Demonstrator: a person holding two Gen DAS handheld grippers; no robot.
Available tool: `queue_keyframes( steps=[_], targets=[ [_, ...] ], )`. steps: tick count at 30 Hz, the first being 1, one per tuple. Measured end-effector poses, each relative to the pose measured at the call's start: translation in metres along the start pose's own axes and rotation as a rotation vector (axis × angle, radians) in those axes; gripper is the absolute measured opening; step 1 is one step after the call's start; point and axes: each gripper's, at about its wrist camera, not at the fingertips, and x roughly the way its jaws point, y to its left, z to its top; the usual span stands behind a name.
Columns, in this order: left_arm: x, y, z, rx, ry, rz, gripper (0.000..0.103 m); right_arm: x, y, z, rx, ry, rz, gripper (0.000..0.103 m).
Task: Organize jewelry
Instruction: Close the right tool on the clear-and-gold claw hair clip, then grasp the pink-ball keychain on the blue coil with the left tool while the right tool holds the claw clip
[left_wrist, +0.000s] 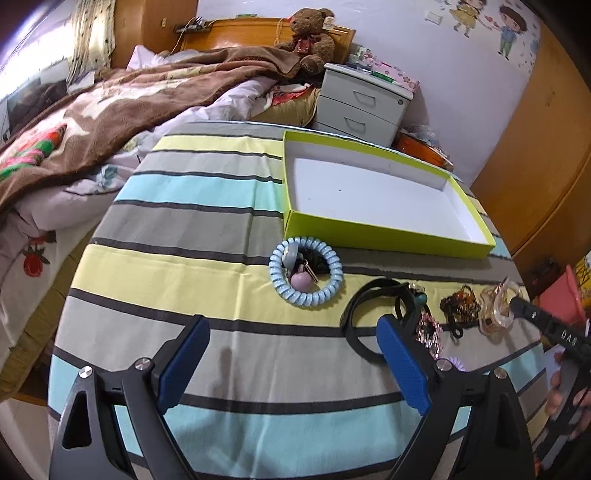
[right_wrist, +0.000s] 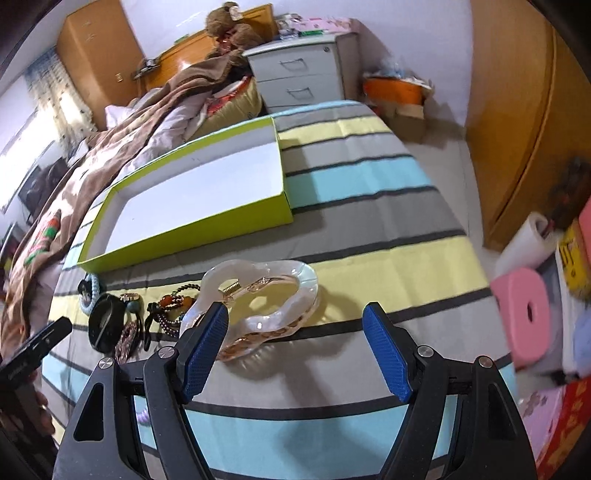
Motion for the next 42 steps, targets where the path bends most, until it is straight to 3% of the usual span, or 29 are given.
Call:
queue_keyframes(
  steps=[7, 9, 11, 13, 17, 22, 28, 31, 34, 36, 38, 42],
  targets=[
    [0.007, 0.009, 0.005, -0.032, 0.027, -0.013, 0.093, 0.01, 0.0, 0.005, 0.064, 0.034, 0.027, 0.073],
    [0.01, 0.01, 0.005, -0.029, 0.039, -0.009, 0.093, 0.007, 0.002, 0.006, 0.043, 0.032, 0.01, 0.061],
    [0.013, 0.009, 0.004, -0.031, 0.056, -0.008, 0.093, 0.004, 0.007, 0.008, -0.016, 0.043, -0.05, 0.043],
    [0.014, 0.009, 0.004, -0.042, 0.063, -0.03, 0.093, 0.002, 0.007, 0.008, -0.055, 0.055, -0.085, 0.038],
    [0.013, 0.013, 0.006, -0.065, 0.061, -0.038, 0.093, -0.004, 0.001, 0.006, -0.125, 0.032, -0.166, 0.038],
    [0.018, 0.011, 0.006, -0.061, 0.085, -0.041, 0.093, -0.003, 0.0, -0.002, -0.101, 0.066, -0.043, 0.038],
    [0.02, 0.006, 0.007, -0.039, 0.093, -0.023, 0.093, 0.004, 0.0, -0.004, -0.036, 0.054, -0.027, 0.038],
    [0.022, 0.01, 0.008, -0.044, 0.098, -0.006, 0.093, 0.003, 0.007, -0.006, -0.062, 0.022, -0.034, 0.022],
    [0.024, 0.016, 0.012, -0.069, 0.092, 0.016, 0.091, 0.003, 0.01, -0.007, -0.079, 0.006, -0.047, 0.015],
    [0.024, 0.018, 0.016, -0.084, 0.08, 0.019, 0.09, 0.002, 0.011, -0.007, -0.095, -0.011, -0.076, 0.013],
    [0.025, 0.022, 0.019, -0.096, 0.074, 0.029, 0.081, 0.0, 0.009, -0.009, -0.114, -0.024, -0.096, 0.013],
    [0.024, 0.028, 0.025, -0.101, 0.054, 0.051, 0.078, -0.002, 0.004, -0.011, -0.122, -0.03, -0.104, 0.013]
  ],
)
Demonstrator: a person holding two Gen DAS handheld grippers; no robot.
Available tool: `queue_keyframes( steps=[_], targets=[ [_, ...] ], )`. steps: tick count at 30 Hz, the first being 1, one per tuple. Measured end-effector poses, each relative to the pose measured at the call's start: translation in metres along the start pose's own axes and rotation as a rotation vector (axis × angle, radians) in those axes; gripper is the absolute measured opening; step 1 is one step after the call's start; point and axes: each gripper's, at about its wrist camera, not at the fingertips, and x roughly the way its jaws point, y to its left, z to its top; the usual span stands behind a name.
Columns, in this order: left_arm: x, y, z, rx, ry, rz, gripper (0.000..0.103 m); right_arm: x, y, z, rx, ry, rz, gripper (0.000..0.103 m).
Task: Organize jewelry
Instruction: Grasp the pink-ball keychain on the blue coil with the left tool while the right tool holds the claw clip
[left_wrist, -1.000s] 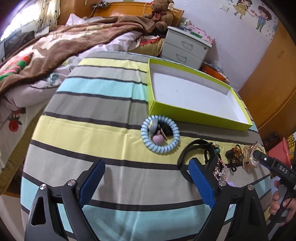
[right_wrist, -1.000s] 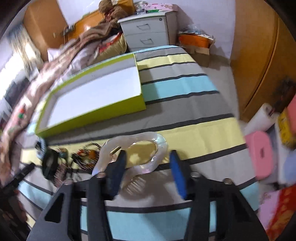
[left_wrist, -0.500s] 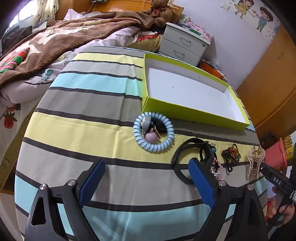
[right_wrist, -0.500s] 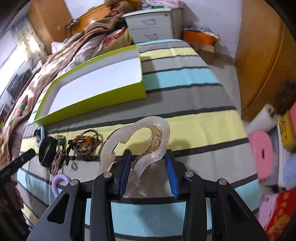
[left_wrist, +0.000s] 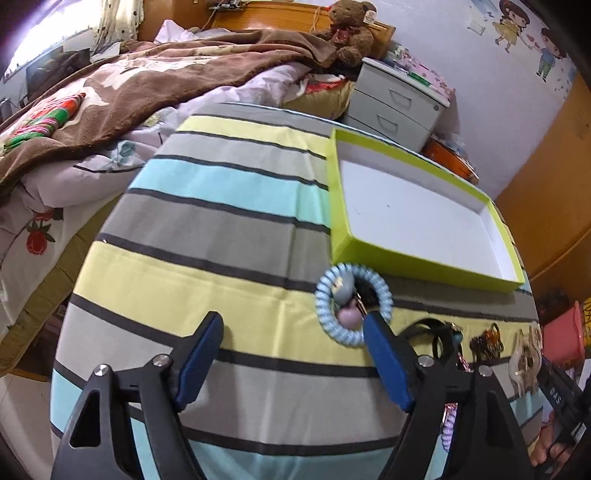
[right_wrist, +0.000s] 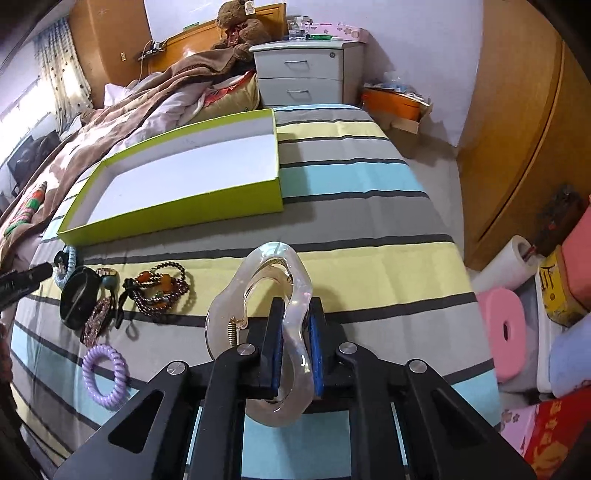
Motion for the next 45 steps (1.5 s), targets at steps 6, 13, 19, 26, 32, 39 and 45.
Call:
queue_keyframes(
  steps=[6, 13, 19, 26, 32, 39, 45],
  targets=[
    [0.004, 0.007, 0.005, 0.021, 0.007, 0.067, 0.07, -0.001, -0.003, -0.001, -0.002, -0.013, 0.003, 0.013],
    [0.013, -0.002, 0.008, 0.041, 0.021, 0.052, 0.07, 0.0, -0.002, -0.002, -0.001, -0.01, 0.023, 0.013],
    [0.017, -0.021, 0.007, 0.103, 0.028, 0.054, 0.07, 0.001, -0.005, -0.003, 0.001, -0.012, 0.033, 0.013],
    [0.02, -0.034, 0.004, 0.167, 0.01, 0.109, 0.066, 0.0, -0.005, -0.005, 0.004, -0.014, 0.042, 0.013],
    [0.016, -0.034, 0.002, 0.173, 0.001, 0.082, 0.021, -0.001, -0.004, -0.007, 0.002, -0.015, 0.047, 0.013],
    [0.01, -0.034, -0.004, 0.144, -0.003, 0.031, 0.013, -0.006, -0.003, -0.009, 0.005, -0.025, 0.048, 0.013],
    [-0.007, -0.031, -0.004, 0.119, -0.051, 0.002, 0.012, -0.013, -0.001, -0.009, 0.003, -0.043, 0.047, 0.013]
  ],
)
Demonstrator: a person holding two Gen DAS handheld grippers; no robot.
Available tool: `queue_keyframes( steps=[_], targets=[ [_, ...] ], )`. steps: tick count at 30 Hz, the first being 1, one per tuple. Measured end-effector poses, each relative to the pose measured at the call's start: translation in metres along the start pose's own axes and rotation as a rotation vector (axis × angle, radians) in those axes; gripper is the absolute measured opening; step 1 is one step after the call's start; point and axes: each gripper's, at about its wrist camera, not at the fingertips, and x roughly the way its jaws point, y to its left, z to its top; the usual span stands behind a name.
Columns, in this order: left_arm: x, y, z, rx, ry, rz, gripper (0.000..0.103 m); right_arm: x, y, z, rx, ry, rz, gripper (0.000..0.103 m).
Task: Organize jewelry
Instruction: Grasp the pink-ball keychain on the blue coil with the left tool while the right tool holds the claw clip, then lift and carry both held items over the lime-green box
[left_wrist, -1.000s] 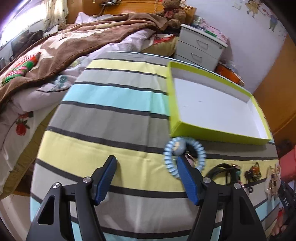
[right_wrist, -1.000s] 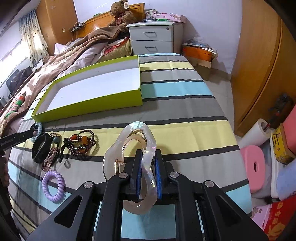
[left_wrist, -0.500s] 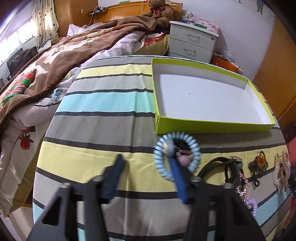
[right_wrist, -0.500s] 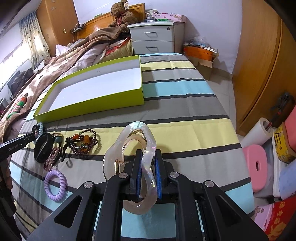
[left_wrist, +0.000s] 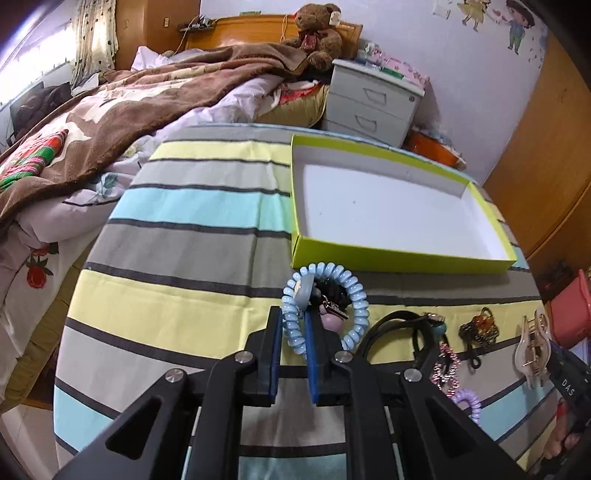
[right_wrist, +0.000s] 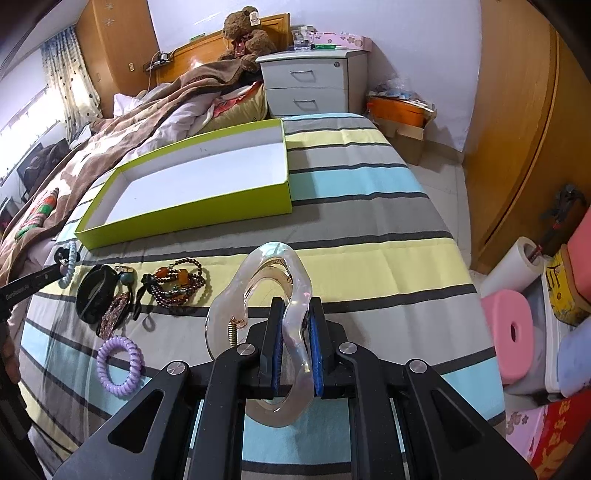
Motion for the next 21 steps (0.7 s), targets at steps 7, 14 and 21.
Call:
queue_keyframes(
  steps=[7, 14, 21],
  targets=[
    [-0.007, -0.013, -0.009, 0.112, -0.008, -0.018, 0.013, -0.004, 0.002, -0.002, 0.001, -0.008, 0.001, 0.013],
    [-0.012, -0.016, -0.014, 0.193, -0.017, -0.049, 0.013, -0.005, 0.002, -0.003, 0.002, -0.01, 0.0, 0.013],
    [-0.008, -0.008, -0.022, 0.213, 0.045, -0.02, 0.013, -0.008, 0.002, -0.004, -0.001, -0.013, 0.007, 0.013]
  ],
)
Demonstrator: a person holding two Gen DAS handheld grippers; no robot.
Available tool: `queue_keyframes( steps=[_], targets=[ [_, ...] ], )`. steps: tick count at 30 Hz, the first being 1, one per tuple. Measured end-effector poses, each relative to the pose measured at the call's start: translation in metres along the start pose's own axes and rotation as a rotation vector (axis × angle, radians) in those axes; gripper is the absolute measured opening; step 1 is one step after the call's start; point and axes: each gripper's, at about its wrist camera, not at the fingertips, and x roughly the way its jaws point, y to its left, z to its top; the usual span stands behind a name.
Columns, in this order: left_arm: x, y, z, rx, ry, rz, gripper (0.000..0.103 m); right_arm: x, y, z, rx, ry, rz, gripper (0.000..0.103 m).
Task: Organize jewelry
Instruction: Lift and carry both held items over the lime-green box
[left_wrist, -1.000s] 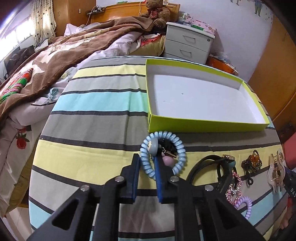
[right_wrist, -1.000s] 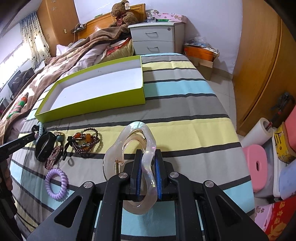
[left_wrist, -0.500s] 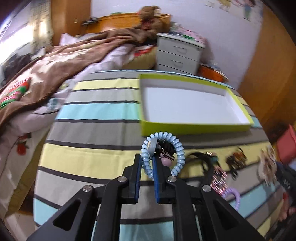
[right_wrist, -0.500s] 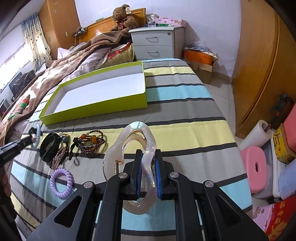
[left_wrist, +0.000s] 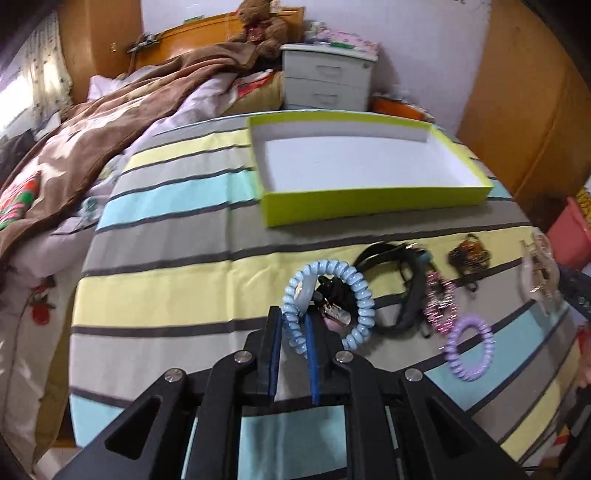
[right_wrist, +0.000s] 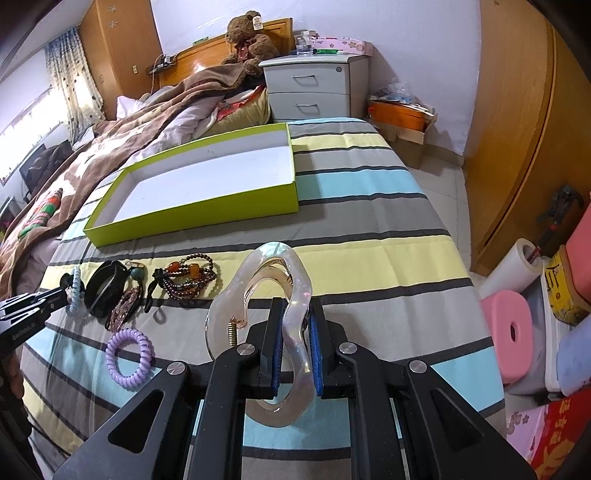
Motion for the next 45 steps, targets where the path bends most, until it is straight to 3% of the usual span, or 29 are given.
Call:
queue_keyframes(
  steps=[2, 7, 10, 16, 20, 23, 24, 25, 26, 45],
  targets=[
    [-0.003, 0.006, -0.002, -0.022, -0.007, -0.019, 0.016, 0.0, 0.0, 0.0, 0.001, 0.001, -0.001, 0.013],
    [-0.014, 0.019, -0.008, -0.084, -0.027, 0.019, 0.022, -0.003, 0.001, 0.0, -0.001, -0.003, 0.004, 0.013],
    [-0.02, 0.017, -0.01, -0.082, -0.05, 0.022, 0.032, -0.003, 0.001, 0.001, -0.004, -0.004, 0.007, 0.013],
    [-0.017, 0.008, 0.001, -0.07, -0.069, -0.01, 0.043, -0.003, 0.002, 0.0, -0.001, -0.002, 0.007, 0.013],
    [0.004, 0.002, 0.008, -0.053, -0.016, 0.03, 0.043, -0.002, 0.0, 0.0, -0.002, 0.0, 0.01, 0.013],
    [0.006, 0.001, 0.007, -0.069, -0.013, 0.016, 0.042, -0.002, 0.0, 0.0, -0.001, 0.001, 0.008, 0.013],
    [0.005, 0.0, 0.007, -0.07, -0.018, 0.019, 0.04, -0.002, 0.0, 0.0, -0.002, 0.0, 0.008, 0.013],
    [0.005, -0.001, 0.007, -0.067, -0.018, 0.033, 0.027, -0.002, 0.0, 0.0, -0.003, 0.0, 0.009, 0.013],
    [0.005, -0.002, 0.007, -0.058, -0.017, 0.04, 0.024, -0.002, 0.001, 0.001, -0.004, 0.0, 0.008, 0.013],
    [-0.035, -0.004, 0.028, -0.056, -0.109, 0.013, 0.022, -0.026, 0.006, 0.029, -0.022, -0.072, -0.004, 0.013]
  ],
)
